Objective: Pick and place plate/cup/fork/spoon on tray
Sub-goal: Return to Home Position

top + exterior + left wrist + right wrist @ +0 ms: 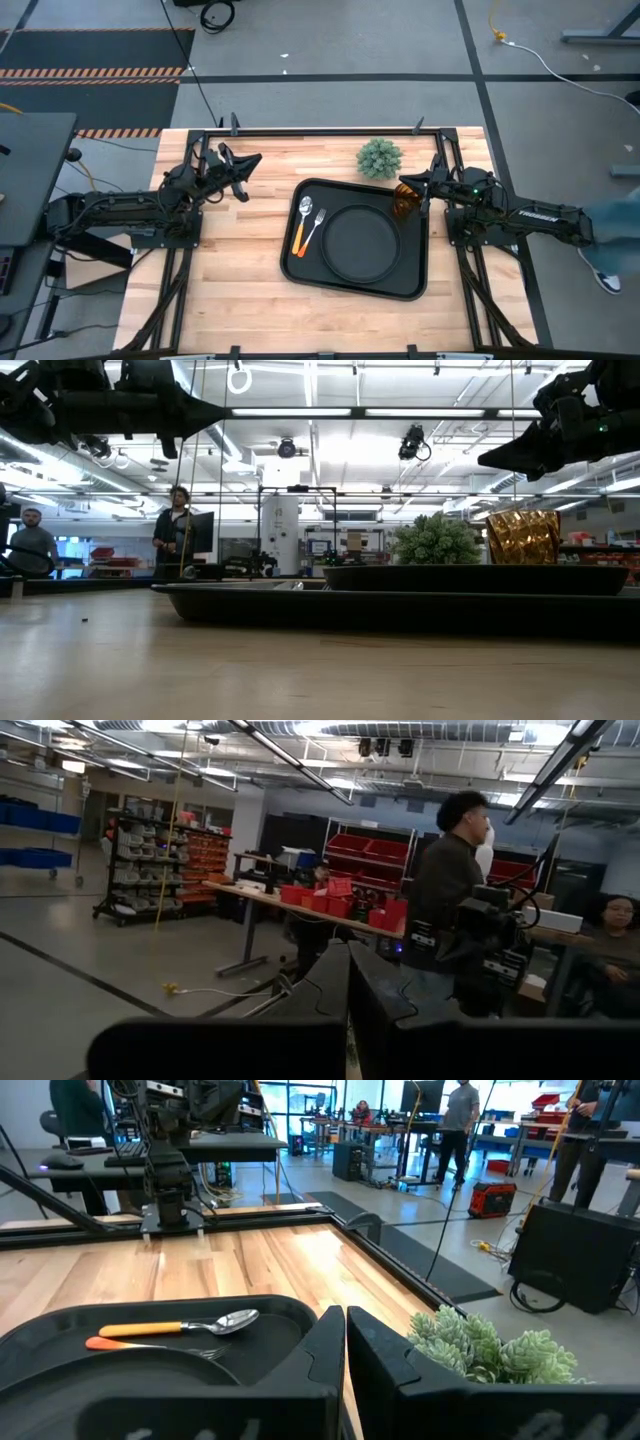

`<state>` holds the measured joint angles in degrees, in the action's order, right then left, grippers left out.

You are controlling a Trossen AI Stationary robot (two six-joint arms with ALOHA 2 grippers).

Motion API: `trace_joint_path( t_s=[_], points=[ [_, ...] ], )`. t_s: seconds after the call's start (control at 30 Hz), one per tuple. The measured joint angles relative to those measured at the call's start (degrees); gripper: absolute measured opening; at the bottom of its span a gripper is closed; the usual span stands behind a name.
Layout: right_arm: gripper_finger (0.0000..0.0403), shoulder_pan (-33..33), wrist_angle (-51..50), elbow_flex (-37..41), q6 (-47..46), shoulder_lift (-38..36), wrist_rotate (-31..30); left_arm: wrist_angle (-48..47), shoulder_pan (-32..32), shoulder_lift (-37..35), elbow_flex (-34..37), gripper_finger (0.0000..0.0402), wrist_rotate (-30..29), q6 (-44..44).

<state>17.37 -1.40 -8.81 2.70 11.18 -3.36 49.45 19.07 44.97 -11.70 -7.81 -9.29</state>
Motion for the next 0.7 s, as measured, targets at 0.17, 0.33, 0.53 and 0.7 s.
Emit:
trace_joint_path(
  t_s=[0.17,0.33,0.53,0.7],
  points=[
    [0.0022,0.0,0.01,0.01,0.04,0.0,0.01,-0.02,-0.02,0.0,0.0,0.0007,0.01,-4.01],
    [0.0023,0.0,0.03,-0.01,2.03,0.0,0.02,-0.2,0.02,-0.47,0.0,0.0007,2.62,-5.83],
    [0.0022,0.0,-1.03,0.0,2.72,0.03,-1.45,-3.48,0.94,-6.54,0.0,0.0007,6.0,0.33],
    [0.0023,0.0,-3.56,0.01,-7.95,0.07,-1.5,-18.21,2.43,-16.48,0.0,0.0007,6.16,0.95]
  ],
)
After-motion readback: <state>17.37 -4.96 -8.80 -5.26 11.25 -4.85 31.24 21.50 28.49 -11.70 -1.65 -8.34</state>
